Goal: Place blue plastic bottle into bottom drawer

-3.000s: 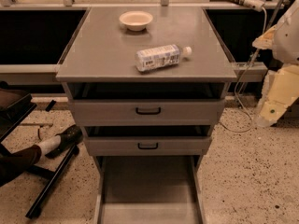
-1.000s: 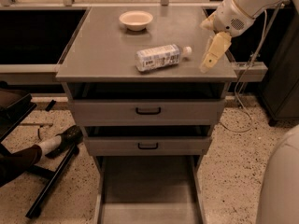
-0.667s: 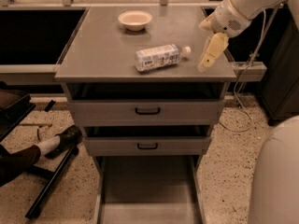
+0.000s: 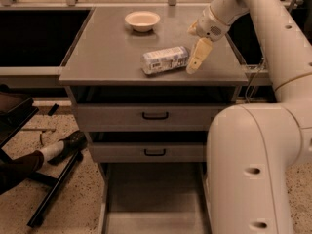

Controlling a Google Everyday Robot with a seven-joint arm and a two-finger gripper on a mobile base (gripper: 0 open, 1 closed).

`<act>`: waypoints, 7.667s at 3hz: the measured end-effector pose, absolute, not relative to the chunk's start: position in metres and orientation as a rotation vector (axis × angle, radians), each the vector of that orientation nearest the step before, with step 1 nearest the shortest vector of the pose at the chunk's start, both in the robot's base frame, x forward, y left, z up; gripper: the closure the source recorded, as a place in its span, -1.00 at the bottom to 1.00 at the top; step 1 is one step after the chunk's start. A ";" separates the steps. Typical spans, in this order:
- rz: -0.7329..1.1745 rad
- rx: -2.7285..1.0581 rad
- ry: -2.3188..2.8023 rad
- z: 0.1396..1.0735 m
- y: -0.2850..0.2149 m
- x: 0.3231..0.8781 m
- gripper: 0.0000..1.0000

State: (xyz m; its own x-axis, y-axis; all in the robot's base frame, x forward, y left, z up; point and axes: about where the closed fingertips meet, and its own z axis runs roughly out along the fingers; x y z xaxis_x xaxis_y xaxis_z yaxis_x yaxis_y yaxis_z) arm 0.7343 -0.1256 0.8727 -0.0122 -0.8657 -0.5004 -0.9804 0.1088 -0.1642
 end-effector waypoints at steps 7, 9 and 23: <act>0.345 -1.802 1.788 0.885 -0.102 0.745 0.76; 0.395 -1.906 1.555 0.939 -0.125 0.643 1.00; 0.499 -1.445 1.823 0.468 -0.089 0.490 1.00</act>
Offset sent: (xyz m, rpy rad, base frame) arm 0.0920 0.0408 0.0033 -0.0032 0.0232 0.1285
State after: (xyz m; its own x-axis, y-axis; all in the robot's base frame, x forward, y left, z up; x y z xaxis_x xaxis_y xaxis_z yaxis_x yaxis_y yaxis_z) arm 0.4897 -0.0885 0.4680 -0.0879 -0.6568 -0.7489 -0.9468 0.2888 -0.1422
